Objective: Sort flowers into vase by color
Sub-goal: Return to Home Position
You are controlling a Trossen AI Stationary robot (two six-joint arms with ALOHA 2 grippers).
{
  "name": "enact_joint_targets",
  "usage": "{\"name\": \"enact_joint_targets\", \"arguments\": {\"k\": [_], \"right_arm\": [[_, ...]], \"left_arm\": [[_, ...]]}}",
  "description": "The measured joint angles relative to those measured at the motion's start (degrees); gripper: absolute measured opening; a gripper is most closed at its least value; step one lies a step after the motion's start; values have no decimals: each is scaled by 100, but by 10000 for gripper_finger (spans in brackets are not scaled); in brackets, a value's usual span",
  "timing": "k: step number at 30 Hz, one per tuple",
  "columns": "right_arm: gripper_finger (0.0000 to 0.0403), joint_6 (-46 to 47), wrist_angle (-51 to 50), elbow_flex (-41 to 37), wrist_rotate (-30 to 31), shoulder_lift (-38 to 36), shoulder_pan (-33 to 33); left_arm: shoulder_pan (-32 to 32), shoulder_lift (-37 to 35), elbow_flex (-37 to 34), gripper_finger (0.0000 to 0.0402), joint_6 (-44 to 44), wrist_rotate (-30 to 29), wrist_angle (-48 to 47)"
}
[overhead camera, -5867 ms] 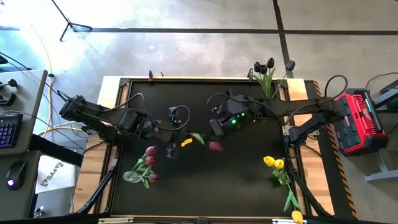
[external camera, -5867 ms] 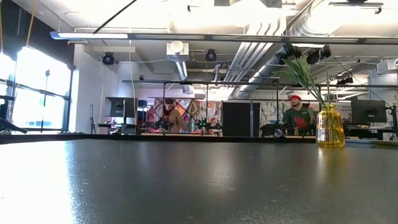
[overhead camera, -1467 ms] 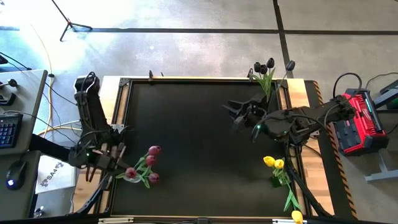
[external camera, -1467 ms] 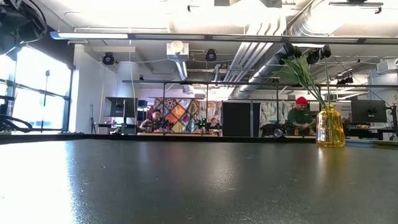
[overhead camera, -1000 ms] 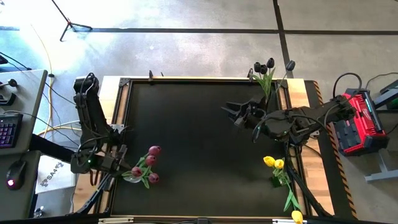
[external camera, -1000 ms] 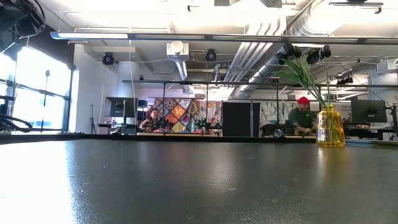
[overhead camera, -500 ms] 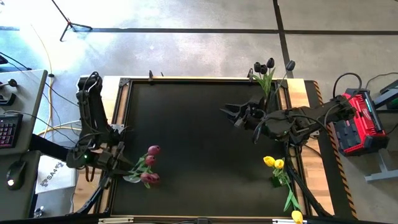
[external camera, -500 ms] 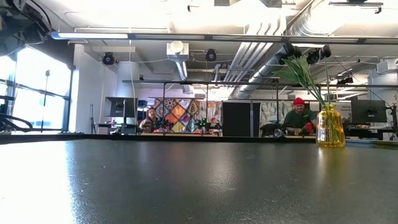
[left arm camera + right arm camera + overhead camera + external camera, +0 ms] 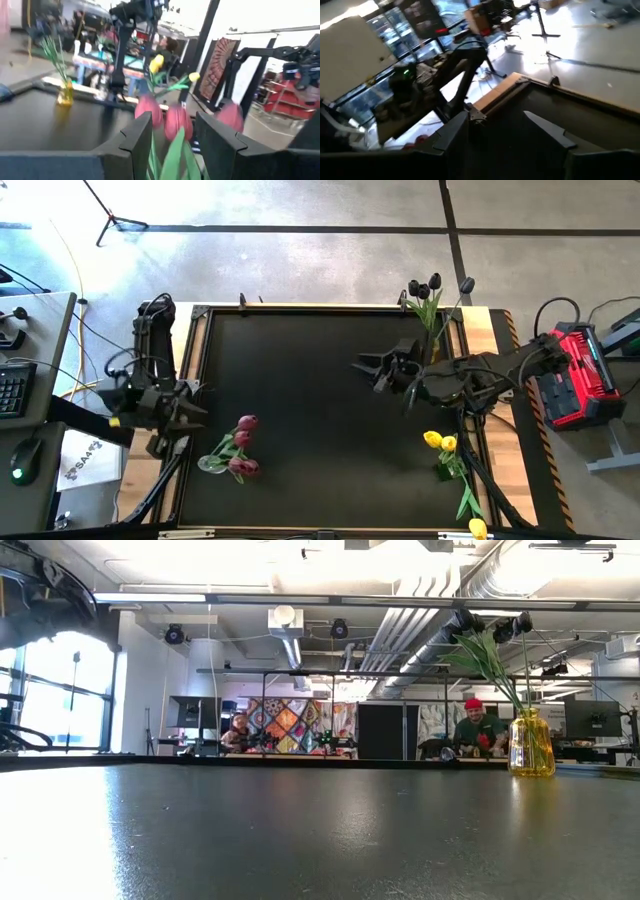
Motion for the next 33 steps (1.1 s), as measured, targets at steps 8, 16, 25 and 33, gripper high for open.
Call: {"name": "enact_joint_targets", "arguments": {"k": [8, 16, 25, 33], "right_arm": [[96, -984, -148, 4, -249, -252, 247], [12, -970, -817, 4, -793, -421, 449], [1, -2813, -1337, 4, -983, -558, 367], [0, -3568, -1203, 4, -1950, -1430, -164]], "left_arm": [[147, 63, 573, 109, 999, -178, 392], [731, 23, 792, 59, 987, 173, 340], [1578, -66, 792, 13, 200, 717, -249], [3119, 179, 792, 0, -1772, 1967, -1558]]}}
